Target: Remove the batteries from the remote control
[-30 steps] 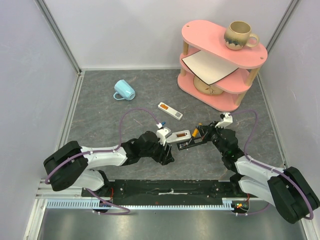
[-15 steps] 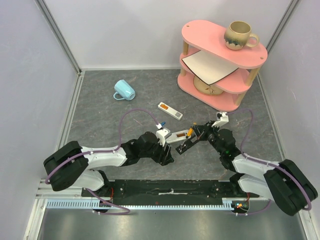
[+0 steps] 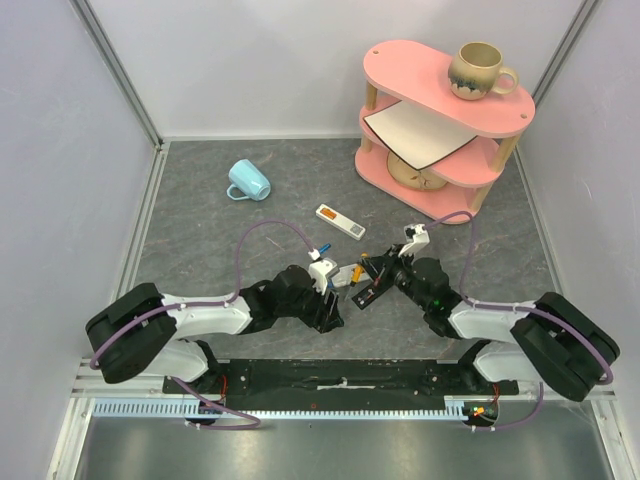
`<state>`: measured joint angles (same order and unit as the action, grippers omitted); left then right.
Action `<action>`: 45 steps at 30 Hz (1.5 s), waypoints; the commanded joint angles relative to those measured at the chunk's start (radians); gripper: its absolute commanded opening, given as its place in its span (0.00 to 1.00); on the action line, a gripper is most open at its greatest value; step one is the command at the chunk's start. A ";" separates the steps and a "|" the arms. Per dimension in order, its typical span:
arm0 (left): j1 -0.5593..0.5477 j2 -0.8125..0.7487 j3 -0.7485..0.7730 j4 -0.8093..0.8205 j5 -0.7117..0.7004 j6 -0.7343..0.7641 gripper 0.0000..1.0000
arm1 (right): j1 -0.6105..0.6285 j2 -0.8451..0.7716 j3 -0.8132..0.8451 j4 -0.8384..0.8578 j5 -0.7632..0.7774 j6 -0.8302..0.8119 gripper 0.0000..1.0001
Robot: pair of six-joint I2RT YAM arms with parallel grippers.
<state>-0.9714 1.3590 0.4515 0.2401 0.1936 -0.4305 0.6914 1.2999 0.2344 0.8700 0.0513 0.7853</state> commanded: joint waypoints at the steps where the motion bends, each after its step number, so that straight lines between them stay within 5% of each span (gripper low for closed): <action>1: 0.005 -0.029 -0.004 0.031 0.001 -0.016 0.65 | 0.007 -0.085 0.032 -0.022 0.074 -0.027 0.00; 13: 0.095 0.069 0.120 0.048 0.119 0.021 0.66 | 0.003 -0.398 0.010 -0.371 0.286 -0.063 0.00; 26: 0.188 0.396 0.355 0.033 0.362 0.022 0.43 | -0.021 -0.436 0.025 -0.499 0.318 -0.067 0.00; 45: 0.126 0.482 0.259 0.248 0.468 -0.094 0.37 | -0.027 -0.459 -0.007 -0.531 0.314 -0.078 0.00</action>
<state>-0.8402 1.8118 0.7296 0.4049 0.6140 -0.4717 0.6674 0.8249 0.2359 0.3210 0.3435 0.7143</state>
